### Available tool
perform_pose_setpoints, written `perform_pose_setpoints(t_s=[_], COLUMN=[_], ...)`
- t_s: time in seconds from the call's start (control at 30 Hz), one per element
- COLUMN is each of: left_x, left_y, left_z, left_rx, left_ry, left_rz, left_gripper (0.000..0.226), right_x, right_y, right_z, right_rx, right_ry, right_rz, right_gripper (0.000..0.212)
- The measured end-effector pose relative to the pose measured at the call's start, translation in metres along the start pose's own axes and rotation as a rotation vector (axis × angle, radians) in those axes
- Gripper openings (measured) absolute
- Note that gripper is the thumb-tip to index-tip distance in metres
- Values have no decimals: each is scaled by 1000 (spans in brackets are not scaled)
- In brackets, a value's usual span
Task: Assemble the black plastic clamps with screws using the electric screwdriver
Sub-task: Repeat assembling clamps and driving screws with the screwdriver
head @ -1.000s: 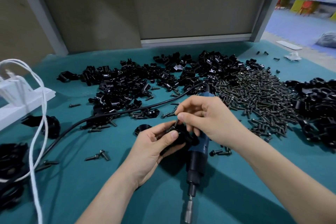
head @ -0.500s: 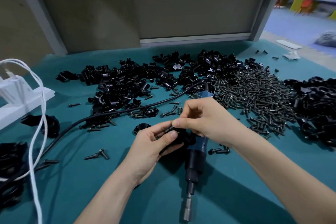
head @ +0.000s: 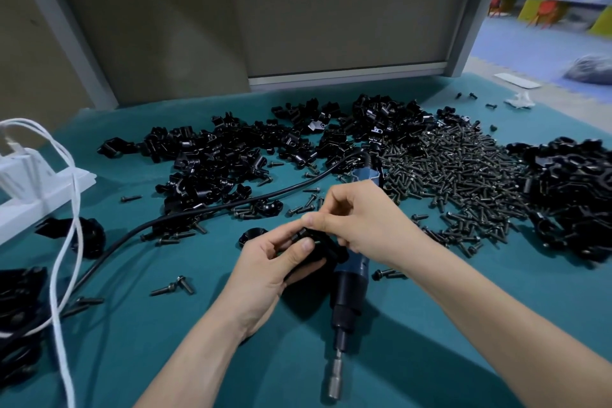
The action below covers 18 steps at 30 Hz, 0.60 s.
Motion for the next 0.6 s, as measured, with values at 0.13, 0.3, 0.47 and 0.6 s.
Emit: perform_pose_setpoints(t_s=[0.13, 0.3, 0.47, 0.6], left_x=[1, 6, 8, 8], left_y=[2, -5, -6, -6], left_z=[0, 1, 1, 1], left_rx=[18, 102, 113, 116], left_ry=[30, 8, -21, -27], left_rz=[11, -67, -98, -80], left_gripper=[35, 25, 29, 18], right_x=[-6, 18, 40, 44], right_y=[0, -41, -22, -12], right_z=[-1, -9, -18, -8], right_rx=[-19, 311, 211, 192], right_ry=[-44, 88, 319, 436], right_rz=[-23, -253, -438, -416], right_gripper=[38, 52, 59, 53])
Point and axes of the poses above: each hand's wrist, its own z-axis towards the middle knuckle, its own y-axis out of the palm, x = y × z, the point moved 3 cm from there along z, towards the middle knuckle, and after that the axes turned 1 degree about -y, right-handed, at the moved point
